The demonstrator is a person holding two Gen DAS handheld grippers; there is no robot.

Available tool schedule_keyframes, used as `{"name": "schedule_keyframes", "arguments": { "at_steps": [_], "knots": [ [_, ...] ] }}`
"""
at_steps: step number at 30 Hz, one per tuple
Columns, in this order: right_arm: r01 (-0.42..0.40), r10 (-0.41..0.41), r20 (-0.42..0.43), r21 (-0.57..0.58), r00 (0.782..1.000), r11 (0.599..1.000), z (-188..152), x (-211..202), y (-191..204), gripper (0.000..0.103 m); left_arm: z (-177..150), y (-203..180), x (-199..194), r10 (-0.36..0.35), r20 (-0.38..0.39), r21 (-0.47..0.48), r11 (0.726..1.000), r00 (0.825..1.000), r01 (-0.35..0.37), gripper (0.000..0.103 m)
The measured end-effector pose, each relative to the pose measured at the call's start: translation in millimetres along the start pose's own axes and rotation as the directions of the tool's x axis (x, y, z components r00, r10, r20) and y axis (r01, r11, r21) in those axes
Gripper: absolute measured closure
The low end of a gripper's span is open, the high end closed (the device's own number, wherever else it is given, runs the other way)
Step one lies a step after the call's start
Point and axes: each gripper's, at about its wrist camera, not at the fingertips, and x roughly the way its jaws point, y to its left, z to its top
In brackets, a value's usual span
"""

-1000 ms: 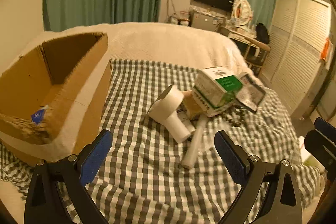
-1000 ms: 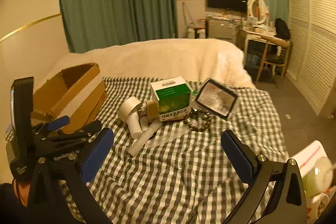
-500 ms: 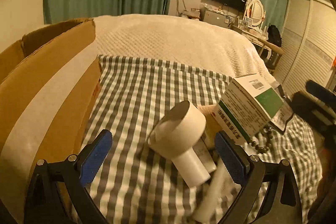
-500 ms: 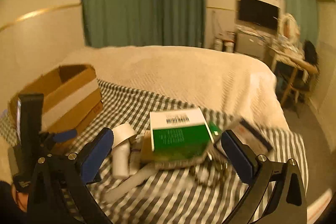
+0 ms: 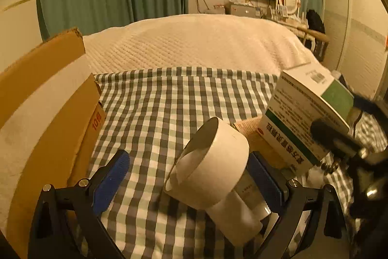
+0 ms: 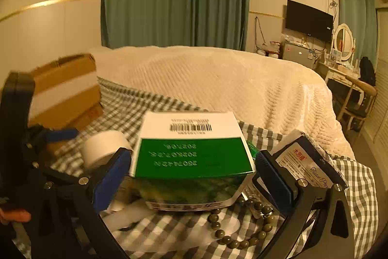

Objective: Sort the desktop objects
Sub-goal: 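Grasp the white tape roll with the left gripper while the right grasps the green medicine box, then carry the tape roll and medicine box to the box and release them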

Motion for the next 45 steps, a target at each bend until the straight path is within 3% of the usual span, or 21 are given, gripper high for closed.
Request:
{"name": "schedule_keyframes", "arguments": {
  "at_steps": [4, 7, 10, 11, 20, 27, 33, 41, 45],
  "knots": [
    [-0.012, 0.013, -0.036, 0.023, 0.999, 1.000, -3.2, 10.4, -1.1, 0.000, -4.5, 8.5, -2.8, -0.020, 0.009, -0.032, 0.999, 1.000, 0.020, 0.009],
    [-0.027, 0.028, -0.032, 0.032, 0.999, 0.999, -2.7, 9.1, -0.1, 0.001, -2.4, 8.1, -7.1, -0.054, 0.004, -0.029, 0.998, 0.999, 0.054, 0.024],
    [-0.050, 0.053, -0.033, 0.081, 0.998, 0.995, -1.8, 7.0, -4.3, 0.002, 2.1, 3.0, -8.5, -0.090, -0.002, -0.013, 0.996, 0.996, 0.090, 0.047],
    [-0.055, 0.058, -0.034, 0.085, 0.998, 0.995, -1.5, 6.1, -4.5, 0.008, 3.8, 2.6, -8.1, -0.100, -0.004, -0.012, 0.995, 0.995, 0.100, 0.060],
    [-0.037, 0.041, -0.053, 0.076, 0.998, 0.996, -2.6, 4.4, -3.8, 0.010, 10.4, 12.6, -19.6, -0.094, -0.013, -0.042, 0.995, 0.995, 0.093, 0.069],
    [-0.025, 0.032, -0.058, 0.119, 0.998, 0.993, -4.3, 5.6, -12.3, 0.011, 23.4, 19.1, -50.6, -0.029, 0.012, -0.046, 0.999, 1.000, 0.030, 0.070],
    [-0.002, 0.009, -0.050, 0.141, 0.999, 0.990, 3.3, -6.9, -18.7, 0.011, 28.8, 18.9, -80.0, -0.022, 0.009, -0.046, 0.999, 1.000, 0.022, 0.072],
    [0.061, -0.058, -0.028, 0.125, 0.998, 0.990, 15.4, -80.6, -1.7, 0.011, 23.6, 12.0, -115.6, -0.123, 0.030, -0.054, 0.991, 0.992, 0.125, 0.073],
    [0.055, -0.029, -0.117, 0.226, 0.993, 0.973, -9.1, -127.4, 6.4, 0.011, 18.0, 15.1, -133.3, -0.183, 0.035, -0.087, 0.979, 0.982, 0.186, 0.074]
  ]
}}
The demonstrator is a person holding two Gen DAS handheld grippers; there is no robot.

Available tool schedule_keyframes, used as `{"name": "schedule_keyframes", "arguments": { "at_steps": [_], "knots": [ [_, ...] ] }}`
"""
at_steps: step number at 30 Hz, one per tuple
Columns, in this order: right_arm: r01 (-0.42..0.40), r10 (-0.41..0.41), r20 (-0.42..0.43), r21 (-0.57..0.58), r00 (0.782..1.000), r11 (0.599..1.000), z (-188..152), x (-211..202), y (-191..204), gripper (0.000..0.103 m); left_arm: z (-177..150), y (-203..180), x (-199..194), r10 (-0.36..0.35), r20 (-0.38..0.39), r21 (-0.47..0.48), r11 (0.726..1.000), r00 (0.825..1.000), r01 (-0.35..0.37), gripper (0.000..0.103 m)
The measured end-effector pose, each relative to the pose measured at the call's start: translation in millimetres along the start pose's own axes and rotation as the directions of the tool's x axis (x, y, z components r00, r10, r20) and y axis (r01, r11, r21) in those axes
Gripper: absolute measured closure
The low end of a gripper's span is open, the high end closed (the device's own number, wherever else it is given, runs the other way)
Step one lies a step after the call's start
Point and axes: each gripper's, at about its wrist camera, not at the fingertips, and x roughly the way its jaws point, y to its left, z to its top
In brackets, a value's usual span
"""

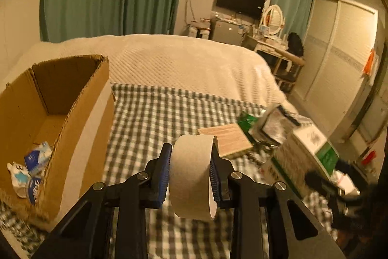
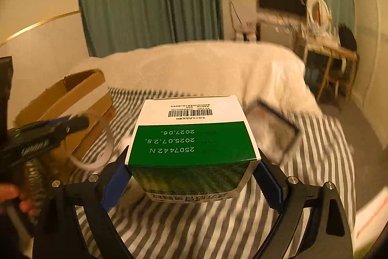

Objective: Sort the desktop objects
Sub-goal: 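Carry the tape roll and medicine box to the box and release them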

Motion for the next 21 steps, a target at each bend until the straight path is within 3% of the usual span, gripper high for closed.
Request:
{"name": "schedule_keyframes", "arguments": {
  "at_steps": [2, 4, 11, 16, 17, 21],
  "knots": [
    [0.007, -0.007, -0.011, 0.001, 1.000, 1.000, -2.7, -8.9, 1.8, 0.011, 1.2, -2.2, -13.8, -0.017, 0.020, 0.000, 1.000, 1.000, 0.017, 0.074],
    [0.059, -0.059, -0.014, -0.020, 0.998, 0.998, -2.0, -42.6, 12.7, 0.011, 6.9, -1.4, -32.9, -0.036, 0.061, -0.021, 0.999, 0.997, 0.037, 0.074],
    [0.048, -0.048, 0.032, -0.003, 0.998, 0.999, 24.3, -105.5, 44.0, 0.011, 41.2, 9.7, -100.6, -0.044, 0.214, -0.066, 0.996, 0.976, 0.059, 0.074],
    [0.019, -0.016, 0.060, -0.045, 0.998, 0.999, 55.4, -131.2, 91.0, 0.011, 66.2, 53.8, -131.5, -0.003, 0.248, -0.153, 0.987, 0.969, 0.042, 0.074],
    [-0.011, 0.017, 0.065, -0.080, 0.998, 0.997, 71.0, -134.1, 120.0, 0.011, 69.8, 62.1, -134.2, 0.008, 0.244, -0.163, 0.986, 0.970, 0.033, 0.073],
    [-0.049, 0.060, 0.077, -0.136, 0.995, 0.990, 94.3, -129.7, 164.7, 0.011, 84.9, 107.2, -147.9, 0.050, 0.250, -0.167, 0.986, 0.967, -0.008, 0.073]
  ]
}}
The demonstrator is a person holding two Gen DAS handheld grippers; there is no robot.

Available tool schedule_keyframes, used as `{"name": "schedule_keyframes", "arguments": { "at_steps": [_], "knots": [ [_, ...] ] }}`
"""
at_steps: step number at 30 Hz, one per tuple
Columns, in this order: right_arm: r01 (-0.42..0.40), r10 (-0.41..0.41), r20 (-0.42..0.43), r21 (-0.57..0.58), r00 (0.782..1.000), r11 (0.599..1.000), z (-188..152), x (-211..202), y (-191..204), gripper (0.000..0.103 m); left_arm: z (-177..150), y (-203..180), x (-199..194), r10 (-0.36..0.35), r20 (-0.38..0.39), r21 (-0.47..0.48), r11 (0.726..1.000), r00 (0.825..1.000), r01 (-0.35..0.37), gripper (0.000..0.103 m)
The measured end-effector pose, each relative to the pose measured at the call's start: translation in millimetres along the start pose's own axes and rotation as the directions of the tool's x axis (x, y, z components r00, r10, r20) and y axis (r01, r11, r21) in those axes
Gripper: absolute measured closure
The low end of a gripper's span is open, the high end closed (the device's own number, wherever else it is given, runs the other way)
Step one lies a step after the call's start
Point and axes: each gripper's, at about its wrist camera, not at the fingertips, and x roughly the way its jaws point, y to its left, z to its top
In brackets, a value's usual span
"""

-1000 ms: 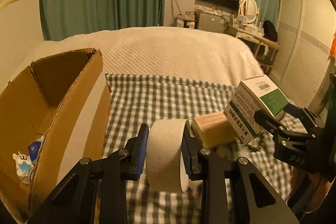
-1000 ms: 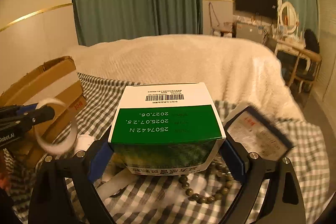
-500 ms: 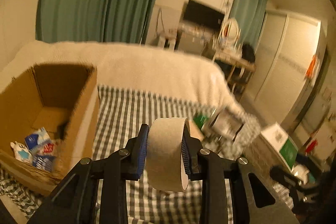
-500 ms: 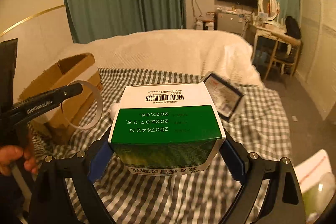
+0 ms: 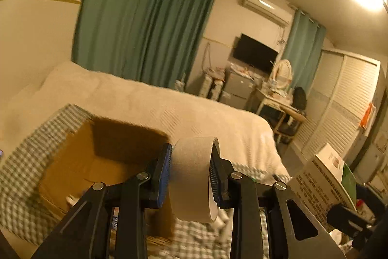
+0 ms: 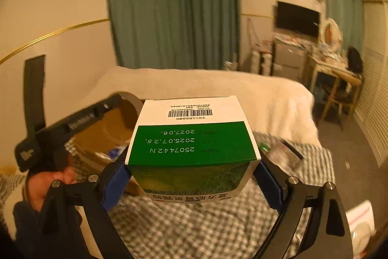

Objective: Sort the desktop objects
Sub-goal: 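Carry the tape roll and medicine box to the box and release them, then move both grippers back over the remaining items on the bed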

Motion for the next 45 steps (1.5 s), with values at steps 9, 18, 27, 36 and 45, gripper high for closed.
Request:
{"name": "schedule_keyframes", "arguments": {
  "at_steps": [9, 18, 27, 36, 45],
  "knots": [
    [-0.138, 0.130, -0.086, -0.094, 0.988, 0.986, 49.6, 105.4, 116.2, 0.011, -0.8, 105.0, 28.3, 0.120, -0.037, -0.074, 0.990, 0.992, -0.122, 0.073],
    [-0.108, 0.095, -0.187, -0.061, 0.978, 0.992, 46.6, 187.0, 141.1, 0.004, -27.9, 138.1, 71.6, 0.169, -0.181, -0.066, 0.981, 0.969, -0.184, 0.056],
    [-0.027, 0.016, -0.113, -0.100, 0.993, 0.995, 41.5, 138.7, 116.2, 0.001, -19.5, 99.0, 42.4, 0.204, -0.133, -0.002, 0.979, 0.970, -0.206, 0.009],
    [0.174, -0.174, -0.027, 0.002, 0.984, 0.985, 21.0, 32.4, 28.1, 0.001, -29.5, 2.6, 3.6, 0.154, -0.092, 0.059, 0.987, 0.984, -0.149, 0.000],
    [0.261, -0.261, -0.022, 0.111, 0.965, 0.959, -27.4, -24.2, -38.0, 0.000, -85.4, -64.8, 27.3, 0.084, -0.189, 0.085, 0.994, 0.978, -0.069, 0.000]
  ]
}}
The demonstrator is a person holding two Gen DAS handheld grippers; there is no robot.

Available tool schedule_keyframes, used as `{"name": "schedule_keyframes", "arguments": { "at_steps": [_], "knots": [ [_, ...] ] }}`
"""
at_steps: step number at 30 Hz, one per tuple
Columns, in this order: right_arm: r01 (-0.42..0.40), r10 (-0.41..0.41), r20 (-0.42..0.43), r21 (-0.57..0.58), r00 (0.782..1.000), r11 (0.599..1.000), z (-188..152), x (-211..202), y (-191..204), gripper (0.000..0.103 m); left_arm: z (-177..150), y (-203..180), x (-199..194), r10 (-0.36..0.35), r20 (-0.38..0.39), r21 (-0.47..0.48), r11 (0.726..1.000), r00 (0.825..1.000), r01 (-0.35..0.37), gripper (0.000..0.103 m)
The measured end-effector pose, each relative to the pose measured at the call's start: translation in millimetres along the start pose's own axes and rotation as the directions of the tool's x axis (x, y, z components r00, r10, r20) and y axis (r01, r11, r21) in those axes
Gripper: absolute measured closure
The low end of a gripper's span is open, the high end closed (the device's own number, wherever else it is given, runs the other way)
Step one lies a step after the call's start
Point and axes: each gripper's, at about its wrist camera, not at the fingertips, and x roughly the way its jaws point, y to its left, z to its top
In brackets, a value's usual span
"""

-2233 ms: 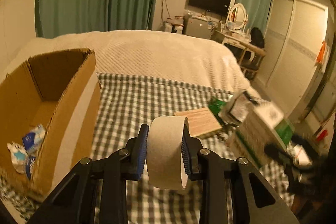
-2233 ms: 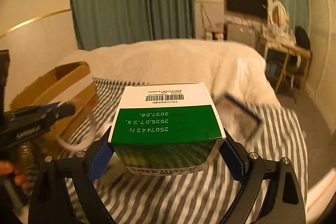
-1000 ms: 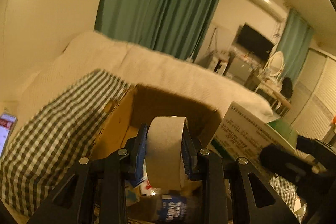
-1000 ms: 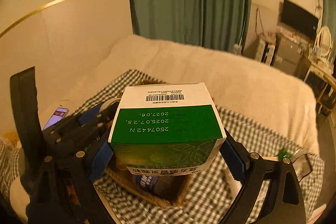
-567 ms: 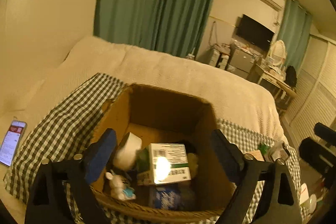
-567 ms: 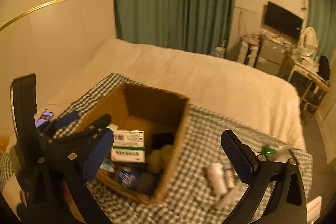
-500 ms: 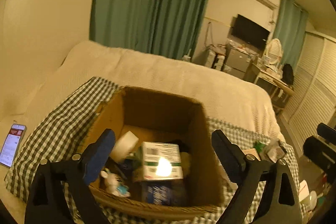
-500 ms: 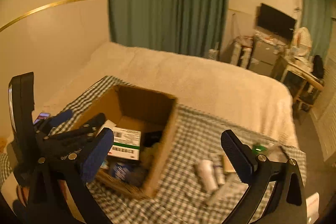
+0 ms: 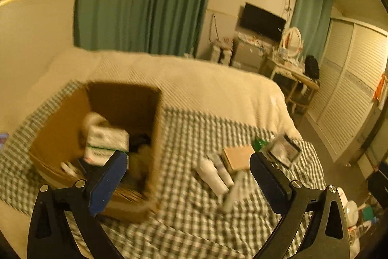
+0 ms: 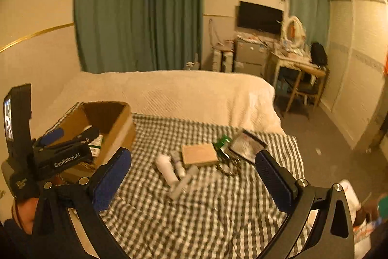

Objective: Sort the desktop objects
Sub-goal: 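Move both grippers back over the remaining items on the bed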

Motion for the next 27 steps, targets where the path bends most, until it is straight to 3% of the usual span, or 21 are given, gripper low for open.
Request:
{"name": "schedule_keyframes", "arguments": {
  "at_steps": [5, 14, 27],
  "knots": [
    [-0.005, 0.013, -0.071, 0.110, 0.997, 0.994, -38.7, 35.0, -42.0, 0.000, -30.0, -15.1, 36.7, -0.046, -0.087, -0.015, 0.999, 0.995, 0.045, 0.000],
    [0.056, -0.037, -0.124, 0.151, 0.992, 0.987, -76.1, 86.7, -84.0, 0.000, -67.7, -31.0, 105.6, -0.003, -0.189, -0.036, 0.999, 0.982, -0.004, 0.000],
    [0.081, -0.058, -0.146, 0.156, 0.988, 0.984, -76.1, 191.1, -119.6, 0.000, -83.0, -34.9, 206.1, 0.089, -0.253, -0.054, 0.993, 0.963, -0.106, 0.000]
  ]
}}
